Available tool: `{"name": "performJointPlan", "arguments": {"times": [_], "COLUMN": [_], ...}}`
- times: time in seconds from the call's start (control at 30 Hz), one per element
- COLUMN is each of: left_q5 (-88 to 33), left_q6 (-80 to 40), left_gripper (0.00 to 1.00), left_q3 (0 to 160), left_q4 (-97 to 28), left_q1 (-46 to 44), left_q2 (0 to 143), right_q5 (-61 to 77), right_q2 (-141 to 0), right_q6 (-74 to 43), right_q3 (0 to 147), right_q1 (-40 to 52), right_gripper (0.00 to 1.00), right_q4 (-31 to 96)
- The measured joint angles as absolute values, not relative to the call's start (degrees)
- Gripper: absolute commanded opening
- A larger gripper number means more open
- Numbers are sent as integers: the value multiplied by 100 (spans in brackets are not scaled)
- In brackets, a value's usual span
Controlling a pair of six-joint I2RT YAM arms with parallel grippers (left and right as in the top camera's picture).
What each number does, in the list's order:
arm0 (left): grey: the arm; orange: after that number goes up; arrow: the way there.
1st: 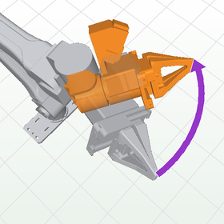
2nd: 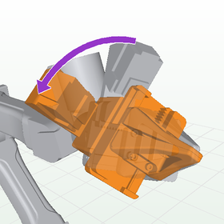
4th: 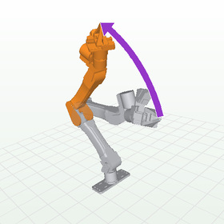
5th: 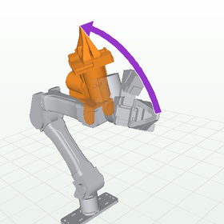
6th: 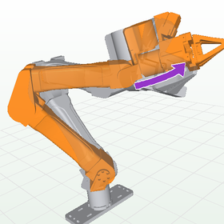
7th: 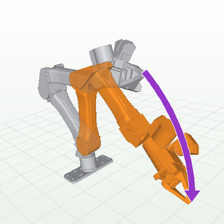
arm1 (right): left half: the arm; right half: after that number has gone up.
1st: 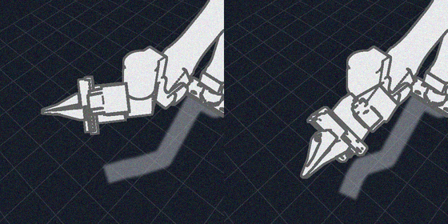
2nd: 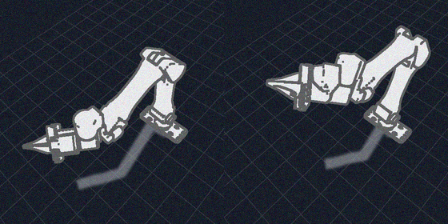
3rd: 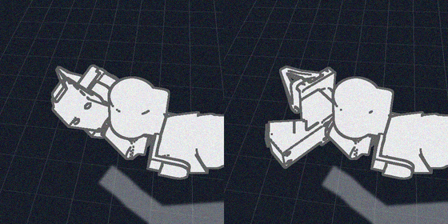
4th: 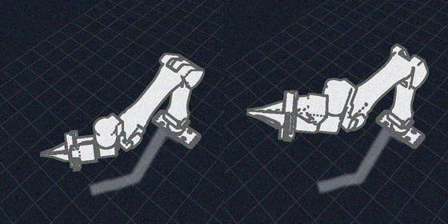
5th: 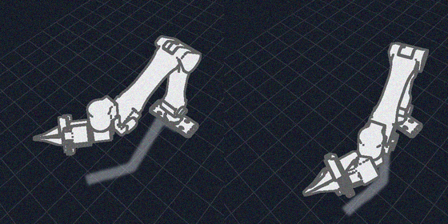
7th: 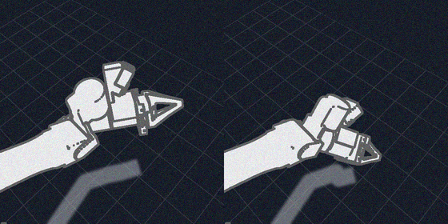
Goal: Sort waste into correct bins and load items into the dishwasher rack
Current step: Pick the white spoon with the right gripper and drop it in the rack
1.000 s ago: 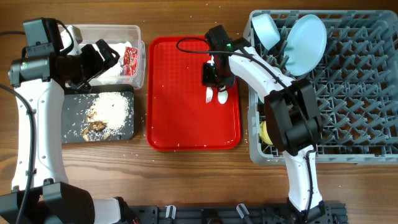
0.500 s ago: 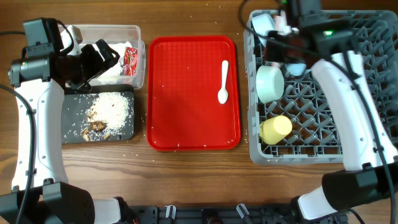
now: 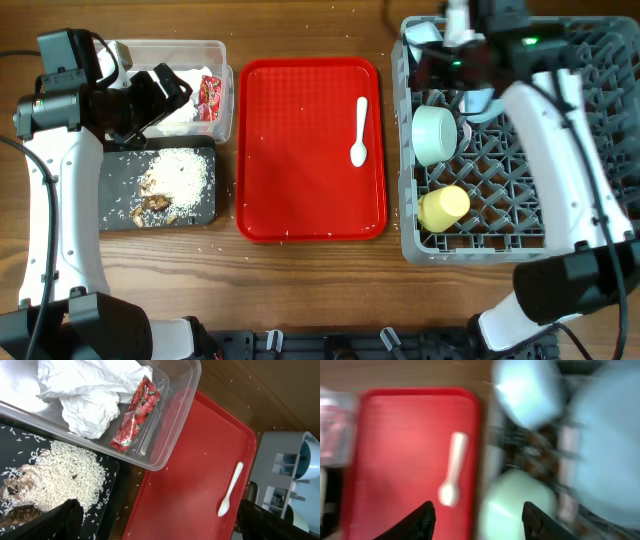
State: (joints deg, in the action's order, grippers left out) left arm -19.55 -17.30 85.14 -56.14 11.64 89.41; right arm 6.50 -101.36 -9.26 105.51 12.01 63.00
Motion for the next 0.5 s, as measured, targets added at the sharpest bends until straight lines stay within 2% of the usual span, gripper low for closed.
{"name": "performJointPlan", "arguments": {"times": [0.03,0.17,0.33,0.5], "left_q5": [-1953,-1953,-1953,-1953], "left_q6": [-1728,-1728,-1728,-1730], "left_gripper": [100,100,100,100], "left_q3": [8514,8514,8514,8514], "left_q4": [-5616,-5612,-5612,-5614], "left_q1": [1164,1164,1164,1164], "left_q2": [8941,8941,8941,8941], "right_q5": [797,899,902,902], "right_q2": [-10243,-11177,-12241,-12501], "right_q6": [-1396,-2421,-2985,-3068], "right_q3": [10547,10353,9719,9697], "right_q1": [1688,2390,2493,2493], "right_gripper": [57,54,48,40], "right_q4": [6029,6108,6202,5946]}}
